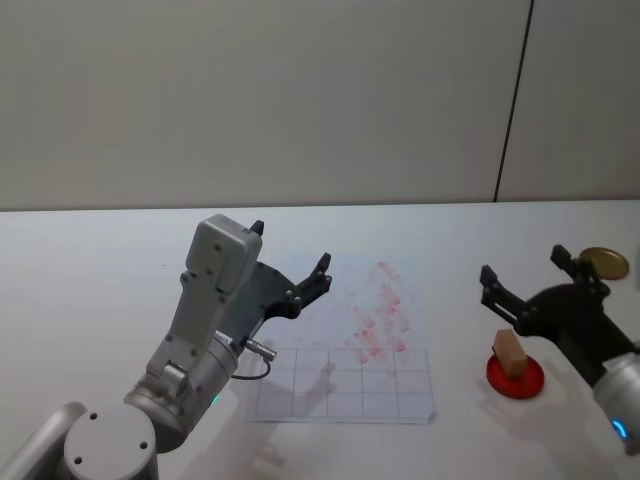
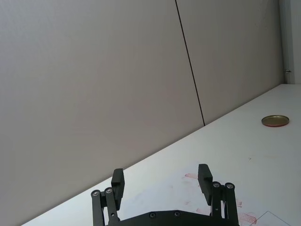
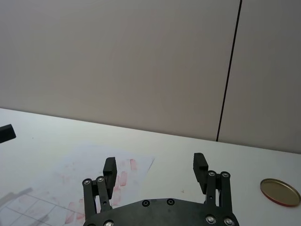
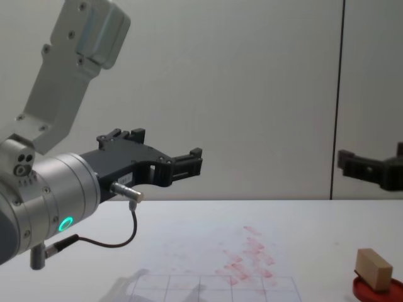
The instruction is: Use the one hand to pick up the stamp and affix it onto the A4 paper.
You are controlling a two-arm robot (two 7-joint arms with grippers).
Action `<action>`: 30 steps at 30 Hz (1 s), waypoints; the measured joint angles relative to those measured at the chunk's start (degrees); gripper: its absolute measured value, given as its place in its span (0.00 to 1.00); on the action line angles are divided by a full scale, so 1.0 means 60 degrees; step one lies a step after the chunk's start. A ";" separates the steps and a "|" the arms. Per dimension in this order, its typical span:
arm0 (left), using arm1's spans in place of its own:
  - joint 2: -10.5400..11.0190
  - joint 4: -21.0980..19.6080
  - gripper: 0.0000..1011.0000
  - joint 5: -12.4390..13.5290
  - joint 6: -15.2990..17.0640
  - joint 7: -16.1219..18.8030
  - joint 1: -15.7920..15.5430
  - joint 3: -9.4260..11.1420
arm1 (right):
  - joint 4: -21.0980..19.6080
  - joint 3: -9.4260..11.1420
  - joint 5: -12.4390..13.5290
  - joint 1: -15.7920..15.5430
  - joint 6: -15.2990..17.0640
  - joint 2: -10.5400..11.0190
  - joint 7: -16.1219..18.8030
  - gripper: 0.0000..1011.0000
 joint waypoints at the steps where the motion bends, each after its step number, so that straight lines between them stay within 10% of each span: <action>1: 0.0000 0.0000 0.98 0.0000 0.0000 0.0000 -0.0001 0.0000 | 0.0000 -0.0020 -0.0034 0.0063 0.0090 -0.0057 -0.0038 0.99; 30: 0.0000 0.0000 0.98 0.0000 0.0000 0.0000 0.0000 0.0000 | -0.0001 -0.0336 -0.0328 0.1615 0.4483 -0.1937 -0.2382 0.99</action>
